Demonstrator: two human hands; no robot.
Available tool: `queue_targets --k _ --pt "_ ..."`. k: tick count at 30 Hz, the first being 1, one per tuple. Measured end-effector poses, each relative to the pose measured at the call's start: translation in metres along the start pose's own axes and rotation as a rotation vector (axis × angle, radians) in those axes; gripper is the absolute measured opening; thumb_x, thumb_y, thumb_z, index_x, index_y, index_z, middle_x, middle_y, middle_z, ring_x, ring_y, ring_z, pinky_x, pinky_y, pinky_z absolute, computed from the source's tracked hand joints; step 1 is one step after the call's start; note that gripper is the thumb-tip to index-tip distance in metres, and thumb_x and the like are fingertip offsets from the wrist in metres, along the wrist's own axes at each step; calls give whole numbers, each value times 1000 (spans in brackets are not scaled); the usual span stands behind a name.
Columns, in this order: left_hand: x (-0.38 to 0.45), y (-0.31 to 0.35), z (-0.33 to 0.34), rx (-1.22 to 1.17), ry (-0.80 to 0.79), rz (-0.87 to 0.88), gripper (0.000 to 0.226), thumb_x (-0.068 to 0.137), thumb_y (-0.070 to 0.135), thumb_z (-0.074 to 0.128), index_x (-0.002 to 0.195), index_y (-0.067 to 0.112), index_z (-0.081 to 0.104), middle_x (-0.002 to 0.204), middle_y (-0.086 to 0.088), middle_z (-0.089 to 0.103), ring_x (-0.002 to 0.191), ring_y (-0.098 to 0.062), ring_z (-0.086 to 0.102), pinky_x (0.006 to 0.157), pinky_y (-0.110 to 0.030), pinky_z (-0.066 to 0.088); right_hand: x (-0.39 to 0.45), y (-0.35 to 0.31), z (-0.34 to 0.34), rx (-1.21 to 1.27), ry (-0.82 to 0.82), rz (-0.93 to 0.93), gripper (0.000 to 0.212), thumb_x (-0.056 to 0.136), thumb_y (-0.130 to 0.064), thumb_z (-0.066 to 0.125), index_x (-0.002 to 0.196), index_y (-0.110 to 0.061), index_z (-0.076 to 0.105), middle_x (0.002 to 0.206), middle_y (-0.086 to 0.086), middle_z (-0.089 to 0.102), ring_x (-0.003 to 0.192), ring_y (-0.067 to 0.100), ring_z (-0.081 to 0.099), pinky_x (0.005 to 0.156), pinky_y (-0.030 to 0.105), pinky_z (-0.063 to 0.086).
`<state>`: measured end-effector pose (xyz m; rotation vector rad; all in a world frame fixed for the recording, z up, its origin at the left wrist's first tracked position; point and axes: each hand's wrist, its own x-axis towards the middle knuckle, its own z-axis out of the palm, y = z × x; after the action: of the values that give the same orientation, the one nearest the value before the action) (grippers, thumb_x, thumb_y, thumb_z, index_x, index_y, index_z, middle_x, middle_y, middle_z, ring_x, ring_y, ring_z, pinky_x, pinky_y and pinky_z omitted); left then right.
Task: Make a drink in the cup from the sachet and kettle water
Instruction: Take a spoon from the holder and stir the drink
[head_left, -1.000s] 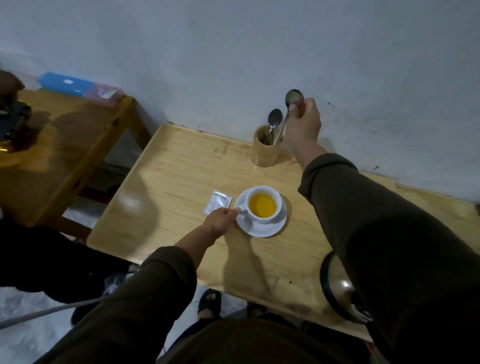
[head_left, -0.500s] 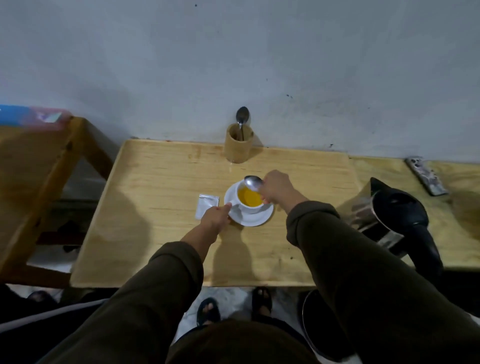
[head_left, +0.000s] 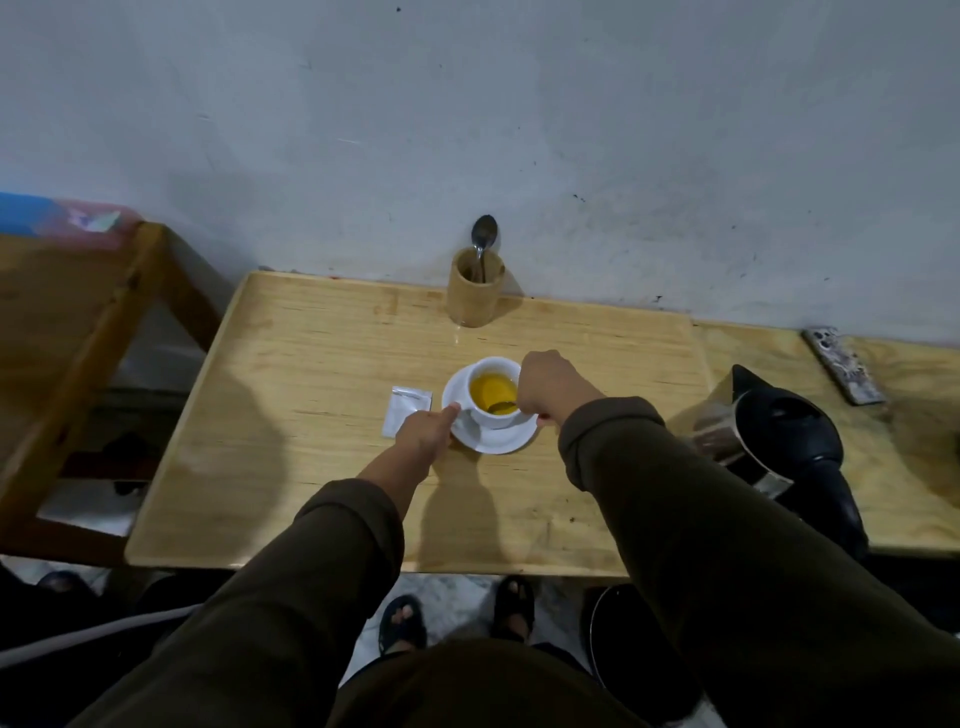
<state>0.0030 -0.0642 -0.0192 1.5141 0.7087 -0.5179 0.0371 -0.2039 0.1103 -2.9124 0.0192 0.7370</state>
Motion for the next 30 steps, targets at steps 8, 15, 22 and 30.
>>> queue_targets --k 8,15,22,30 --pt "3 -4 -1 -4 50 -28 60 78 48 65 112 -1 62 118 -21 67 114 -35 62 105 -48 47 15 9 -19 -49 89 -52 41 85 -11 62 54 -15 35 60 0 40 53 13 40 48 20 27" --pt "21 -12 2 -59 81 -41 84 62 56 66 125 1 57 121 -17 66 115 -34 61 104 -49 48 18 10 -10 268 277 5 11 85 -12 63 90 -2 65 89 7 64 82 21 59 62 26 49" --pt "3 -2 6 -40 110 -84 57 77 46 64 114 3 64 105 -15 69 101 -31 64 93 -40 49 1 9 9 683 341 -115 18 91 -19 58 92 -8 71 94 9 74 89 18 62 71 20 40" --pt "6 -5 7 -58 124 -85 62 72 49 65 114 4 65 110 -16 69 104 -30 64 94 -41 50 2 15 11 588 295 -197 21 94 -21 54 90 -7 68 90 14 72 88 26 66 73 26 45"
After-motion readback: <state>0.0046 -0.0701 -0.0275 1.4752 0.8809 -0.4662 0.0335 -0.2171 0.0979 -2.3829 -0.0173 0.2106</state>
